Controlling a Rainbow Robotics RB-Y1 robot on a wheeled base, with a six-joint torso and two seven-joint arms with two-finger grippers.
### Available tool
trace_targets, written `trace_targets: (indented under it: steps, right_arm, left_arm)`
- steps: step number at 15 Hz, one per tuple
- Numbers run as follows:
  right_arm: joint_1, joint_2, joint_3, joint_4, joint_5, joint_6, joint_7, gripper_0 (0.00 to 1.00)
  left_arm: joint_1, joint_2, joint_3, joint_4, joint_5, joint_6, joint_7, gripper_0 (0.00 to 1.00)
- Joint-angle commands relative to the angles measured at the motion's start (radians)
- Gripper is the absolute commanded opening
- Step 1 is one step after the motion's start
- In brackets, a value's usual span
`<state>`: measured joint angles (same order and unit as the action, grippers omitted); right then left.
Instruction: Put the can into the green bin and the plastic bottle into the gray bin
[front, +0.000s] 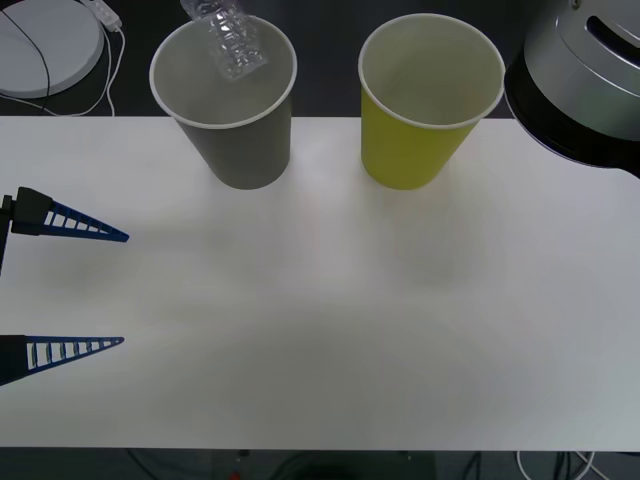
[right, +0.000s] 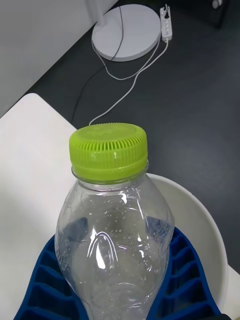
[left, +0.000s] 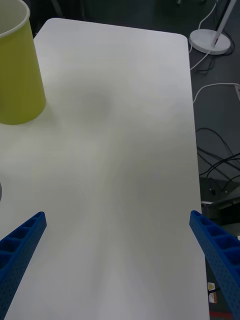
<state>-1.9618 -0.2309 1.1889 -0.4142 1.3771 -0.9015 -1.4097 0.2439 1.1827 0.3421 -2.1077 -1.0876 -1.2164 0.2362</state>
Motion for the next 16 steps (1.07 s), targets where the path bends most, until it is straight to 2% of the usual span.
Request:
trace_targets:
  steps: [1, 5, 6, 7, 8, 9, 10, 16]
  right_arm:
    - [0.0, 0.004, 0.0, -0.003, 0.0, 0.0, 0.0, 0.0]
    - [0.0, 0.007, 0.001, -0.005, 0.002, 0.0, 0.0, 0.0]
    - [0.0, 0.007, 0.001, -0.003, 0.002, 0.0, 0.0, 0.1]
    - [0.0, 0.007, 0.003, -0.005, 0.002, 0.0, 0.0, 0.48]
    - [0.0, 0.007, 0.006, -0.005, 0.002, 0.0, 0.0, 0.73]
    - [0.0, 0.007, 0.011, -0.005, 0.002, -0.002, 0.0, 0.92]
    - [0.0, 0.007, 0.015, -0.005, 0.002, -0.002, 0.001, 1.0]
    - [0.0, 0.007, 0.015, -0.009, 0.002, -0.002, 0.001, 1.0]
  left_arm:
    - [0.0, 0.0, 0.0, 0.0, 0.0, 0.0, 0.0, 1.0]
    - [0.0, 0.0, 0.0, 0.0, 0.0, 0.0, 0.0, 1.0]
    - [0.0, 0.0, 0.0, 0.0, 0.0, 0.0, 0.0, 1.0]
    - [0.0, 0.0, 0.0, 0.0, 0.0, 0.0, 0.0, 1.0]
    - [0.0, 0.0, 0.0, 0.0, 0.0, 0.0, 0.0, 1.0]
    - [0.0, 0.0, 0.0, 0.0, 0.0, 0.0, 0.0, 1.0]
    - [0.0, 0.0, 0.0, 0.0, 0.0, 0.0, 0.0, 1.0]
    - [0.0, 0.0, 0.0, 0.0, 0.0, 0.0, 0.0, 1.0]
